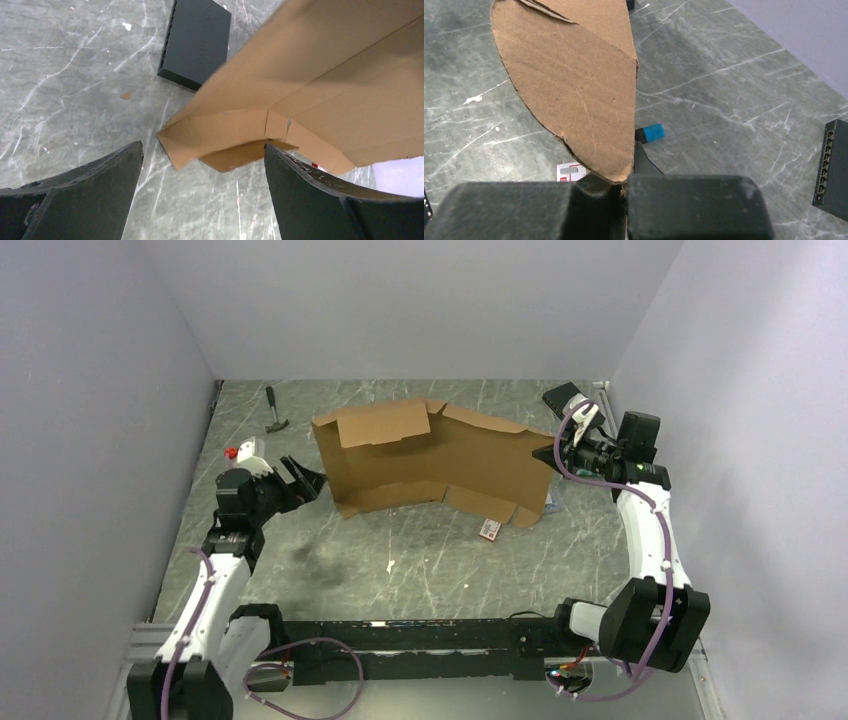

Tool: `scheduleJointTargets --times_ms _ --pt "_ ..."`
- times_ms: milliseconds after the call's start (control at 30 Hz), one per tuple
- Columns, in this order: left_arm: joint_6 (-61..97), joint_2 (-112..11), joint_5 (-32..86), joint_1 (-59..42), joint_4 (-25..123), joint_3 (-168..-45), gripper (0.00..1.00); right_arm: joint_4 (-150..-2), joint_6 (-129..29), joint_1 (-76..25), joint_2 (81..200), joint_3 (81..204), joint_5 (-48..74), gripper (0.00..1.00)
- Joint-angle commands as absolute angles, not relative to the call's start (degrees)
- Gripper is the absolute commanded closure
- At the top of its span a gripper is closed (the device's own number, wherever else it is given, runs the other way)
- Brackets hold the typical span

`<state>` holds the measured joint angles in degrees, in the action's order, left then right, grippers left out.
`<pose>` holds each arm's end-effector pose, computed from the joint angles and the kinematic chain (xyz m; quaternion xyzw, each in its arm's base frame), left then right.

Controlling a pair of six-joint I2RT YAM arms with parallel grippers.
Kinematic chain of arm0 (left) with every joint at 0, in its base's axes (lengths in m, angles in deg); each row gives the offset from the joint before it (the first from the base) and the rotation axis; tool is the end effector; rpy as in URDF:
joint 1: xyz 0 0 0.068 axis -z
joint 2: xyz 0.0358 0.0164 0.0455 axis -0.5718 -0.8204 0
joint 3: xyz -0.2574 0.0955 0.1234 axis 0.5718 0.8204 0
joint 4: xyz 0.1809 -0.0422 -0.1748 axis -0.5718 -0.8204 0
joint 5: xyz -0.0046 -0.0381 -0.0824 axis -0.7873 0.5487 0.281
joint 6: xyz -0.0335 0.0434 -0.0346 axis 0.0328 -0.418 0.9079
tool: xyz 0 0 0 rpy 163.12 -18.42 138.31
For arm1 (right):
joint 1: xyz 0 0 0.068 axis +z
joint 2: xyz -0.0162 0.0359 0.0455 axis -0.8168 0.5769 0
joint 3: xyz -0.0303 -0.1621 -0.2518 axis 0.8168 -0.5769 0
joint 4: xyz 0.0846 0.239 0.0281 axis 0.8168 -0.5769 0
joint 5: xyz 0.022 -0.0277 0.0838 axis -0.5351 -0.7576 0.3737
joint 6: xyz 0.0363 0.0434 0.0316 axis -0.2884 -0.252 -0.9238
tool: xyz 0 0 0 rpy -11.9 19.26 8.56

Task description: Fold the paper box

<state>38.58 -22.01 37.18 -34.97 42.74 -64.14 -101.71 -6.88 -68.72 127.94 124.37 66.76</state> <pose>0.1787 -0.0155 0.2689 -0.1379 0.8091 -0.2778 0.4992 0.2407 -0.0140 0.3400 -0.3723 0.7109 0.2531 0.5403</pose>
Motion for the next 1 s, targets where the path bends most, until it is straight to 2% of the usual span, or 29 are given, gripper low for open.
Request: scheduleJointTargets --times_ms 0,367,533,633,767,967 --pt "42.13 -26.63 44.45 -37.6 65.19 -60.95 0.05 -100.95 -6.73 -69.0 128.45 126.24 67.25 1.0" --pt "34.77 -42.68 45.04 -37.68 79.4 -65.85 0.21 -101.2 -6.96 -68.99 129.09 126.48 67.98 1.0" --pt "33.12 -46.93 47.55 -37.65 78.82 -69.27 0.36 -101.23 -6.96 -69.0 128.93 126.4 67.93 1.0" --pt "33.11 -46.88 48.52 -37.59 79.2 -69.36 0.48 -101.27 -6.95 -69.0 129.16 126.4 68.18 1.0" --pt "33.27 -47.01 49.71 -37.52 79.69 -69.47 0.57 -101.58 -6.71 -69.0 129.2 126.48 68.86 1.0" --pt "33.81 -47.16 51.29 -36.47 80.53 -69.82 0.76 -102.28 -5.85 -69.0 128.99 126.4 70.73 1.0"
